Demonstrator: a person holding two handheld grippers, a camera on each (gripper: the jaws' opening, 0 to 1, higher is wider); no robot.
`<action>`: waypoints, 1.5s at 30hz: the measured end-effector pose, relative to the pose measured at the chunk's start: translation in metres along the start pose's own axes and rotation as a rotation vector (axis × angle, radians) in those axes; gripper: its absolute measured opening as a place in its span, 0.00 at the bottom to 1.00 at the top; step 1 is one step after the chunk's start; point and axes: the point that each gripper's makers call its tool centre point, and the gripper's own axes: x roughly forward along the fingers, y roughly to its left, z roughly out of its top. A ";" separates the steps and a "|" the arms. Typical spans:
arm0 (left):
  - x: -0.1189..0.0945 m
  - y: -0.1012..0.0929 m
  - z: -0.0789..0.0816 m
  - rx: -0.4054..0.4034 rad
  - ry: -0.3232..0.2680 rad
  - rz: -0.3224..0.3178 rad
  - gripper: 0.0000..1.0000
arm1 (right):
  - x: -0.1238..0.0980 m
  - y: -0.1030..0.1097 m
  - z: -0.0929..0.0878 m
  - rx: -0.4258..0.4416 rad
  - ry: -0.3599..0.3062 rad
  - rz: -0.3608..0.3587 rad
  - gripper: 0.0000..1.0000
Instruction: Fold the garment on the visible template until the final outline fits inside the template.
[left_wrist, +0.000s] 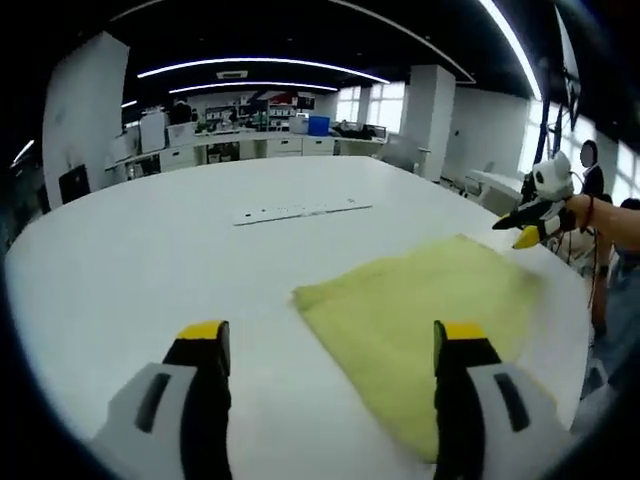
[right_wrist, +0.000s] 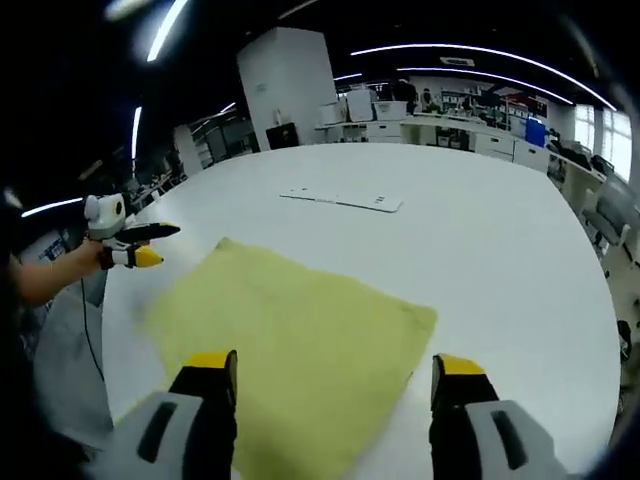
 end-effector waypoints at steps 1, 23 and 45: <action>-0.003 -0.005 -0.001 -0.011 -0.004 -0.020 0.85 | -0.001 0.003 -0.003 0.004 0.009 0.011 0.83; -0.045 -0.039 -0.046 0.022 0.076 -0.126 0.88 | -0.042 0.024 -0.061 0.028 0.051 0.049 0.84; -0.054 -0.052 -0.092 -0.047 0.119 -0.123 0.36 | -0.044 0.028 -0.093 0.026 0.005 0.020 0.45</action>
